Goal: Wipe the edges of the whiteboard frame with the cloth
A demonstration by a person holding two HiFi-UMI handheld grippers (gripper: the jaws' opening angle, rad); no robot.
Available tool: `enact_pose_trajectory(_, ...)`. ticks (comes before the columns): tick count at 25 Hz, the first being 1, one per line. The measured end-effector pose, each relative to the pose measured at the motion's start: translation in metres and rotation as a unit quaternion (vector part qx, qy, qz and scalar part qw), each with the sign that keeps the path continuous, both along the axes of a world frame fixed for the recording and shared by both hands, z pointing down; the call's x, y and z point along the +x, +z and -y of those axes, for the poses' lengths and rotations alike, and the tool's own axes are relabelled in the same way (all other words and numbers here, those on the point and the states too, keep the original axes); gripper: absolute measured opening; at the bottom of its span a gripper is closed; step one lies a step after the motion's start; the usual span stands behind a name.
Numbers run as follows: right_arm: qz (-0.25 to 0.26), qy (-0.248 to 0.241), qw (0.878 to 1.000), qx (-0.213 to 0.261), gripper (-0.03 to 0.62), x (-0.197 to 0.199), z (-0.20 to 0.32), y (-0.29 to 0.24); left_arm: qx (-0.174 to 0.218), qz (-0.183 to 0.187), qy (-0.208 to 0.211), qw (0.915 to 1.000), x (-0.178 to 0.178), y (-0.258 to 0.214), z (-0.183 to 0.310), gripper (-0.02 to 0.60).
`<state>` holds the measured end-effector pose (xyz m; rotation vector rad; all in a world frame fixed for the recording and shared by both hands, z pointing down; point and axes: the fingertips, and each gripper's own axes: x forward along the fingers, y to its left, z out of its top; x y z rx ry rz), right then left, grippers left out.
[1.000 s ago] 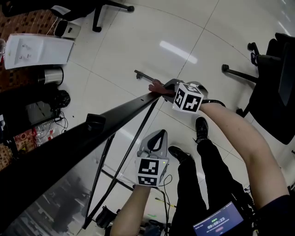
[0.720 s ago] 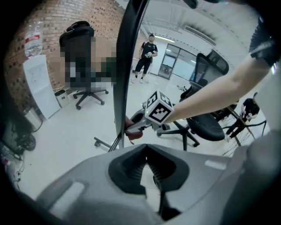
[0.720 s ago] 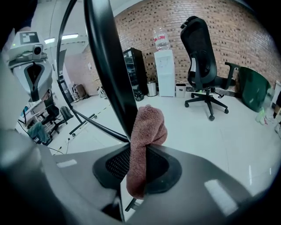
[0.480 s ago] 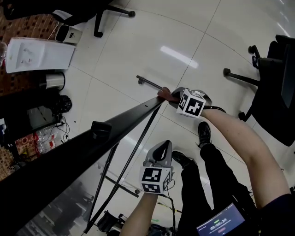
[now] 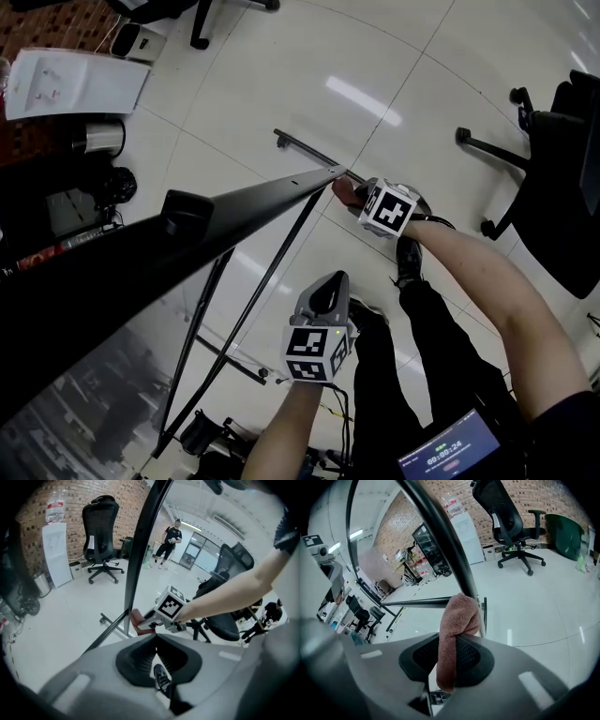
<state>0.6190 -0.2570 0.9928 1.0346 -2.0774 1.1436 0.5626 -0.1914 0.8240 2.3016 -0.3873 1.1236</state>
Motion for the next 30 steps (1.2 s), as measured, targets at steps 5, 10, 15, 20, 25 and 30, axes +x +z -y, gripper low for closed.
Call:
enact_pose_trajectory(5, -0.029, -0.008, 0.996, 0.087, 0.064, -0.022, 0.020, -0.036, -0.003, -0.011, -0.023, 0.9997, -0.010, -0.007, 0.000, 0.003)
enact_pose_trajectory(10, -0.158, 0.007, 0.973, 0.170, 0.063, -0.016, 0.044, -0.059, -0.001, -0.024, -0.022, 0.9995, -0.022, -0.006, -0.004, 0.003)
enact_pose_trajectory(15, -0.208, 0.081, 0.966, 0.128, 0.063, -0.001, 0.053, -0.043, 0.009, -0.024, -0.022, 0.9994, -0.055, 0.003, -0.004, 0.003)
enact_pose_trajectory(20, -0.212, 0.065, 0.969, 0.112, 0.063, -0.022, 0.061, -0.029, 0.004, 0.001, -0.051, 0.9987, -0.105, 0.018, 0.003, 0.003)
enact_pose_trajectory(25, -0.212, 0.045, 0.970, 0.106, 0.063, -0.052, 0.059, -0.024, 0.001, 0.015, -0.078, 0.9969, -0.147, 0.021, 0.003, 0.005)
enact_pose_trajectory(30, -0.216, 0.032, 0.971, 0.101, 0.063, -0.070, 0.056, -0.022, 0.005, 0.011, -0.088, 0.9961, -0.167, 0.017, 0.000, 0.003)
